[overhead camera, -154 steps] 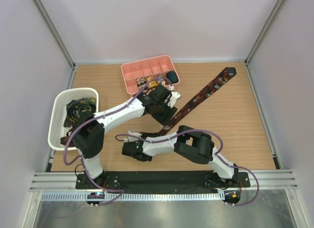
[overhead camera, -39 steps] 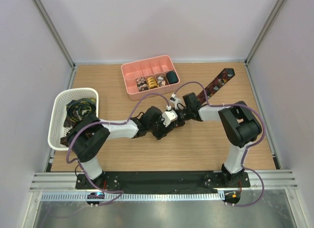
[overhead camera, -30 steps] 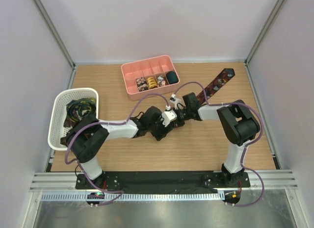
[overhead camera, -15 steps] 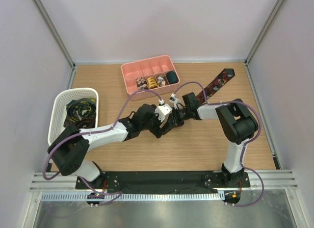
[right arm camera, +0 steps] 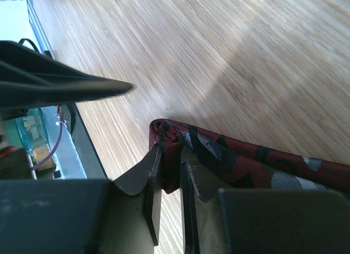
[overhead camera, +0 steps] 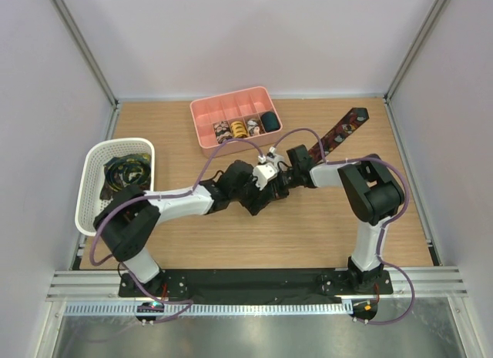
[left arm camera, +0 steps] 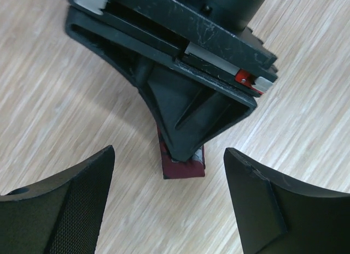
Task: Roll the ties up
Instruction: Roll the tie
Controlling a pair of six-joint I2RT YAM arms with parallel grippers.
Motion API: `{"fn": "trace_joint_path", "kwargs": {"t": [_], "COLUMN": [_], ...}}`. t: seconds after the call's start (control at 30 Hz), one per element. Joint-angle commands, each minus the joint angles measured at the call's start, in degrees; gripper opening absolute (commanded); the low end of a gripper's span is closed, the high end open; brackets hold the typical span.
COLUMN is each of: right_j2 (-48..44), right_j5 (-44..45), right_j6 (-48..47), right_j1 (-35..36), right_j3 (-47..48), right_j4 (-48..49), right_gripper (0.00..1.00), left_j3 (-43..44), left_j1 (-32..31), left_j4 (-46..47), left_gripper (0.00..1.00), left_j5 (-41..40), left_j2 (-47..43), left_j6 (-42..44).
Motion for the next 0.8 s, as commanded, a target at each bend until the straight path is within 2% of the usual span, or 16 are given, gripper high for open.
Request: {"fn": "trace_joint_path", "kwargs": {"t": [0.0,0.17,0.57,0.77], "right_j2": [2.66,2.48,2.39,2.04], "right_j5": [5.82,5.64,5.29,4.77], "right_j6": [-1.90,-1.72,-1.37,-0.49], "right_j1": [-0.34,-0.34,-0.43,-0.60], "right_j3": [-0.17,-0.17,-0.25,0.01], "right_j4": [-1.26,-1.26,-1.26,-1.26], "right_gripper": [0.06,0.05,0.06,0.14], "left_j3": [3.26,5.29,6.35,5.38], "left_j1": [0.07,0.07,0.07,0.06], "left_j4": [-1.36,-1.53,-1.89,-2.24], "left_gripper": [0.81,0.76,0.43,0.33], "left_j5": [2.37,2.37,4.04,3.51], "left_j2": [3.63,7.42,10.59,10.59], "left_j6": [1.39,1.56,1.48,1.83]}}
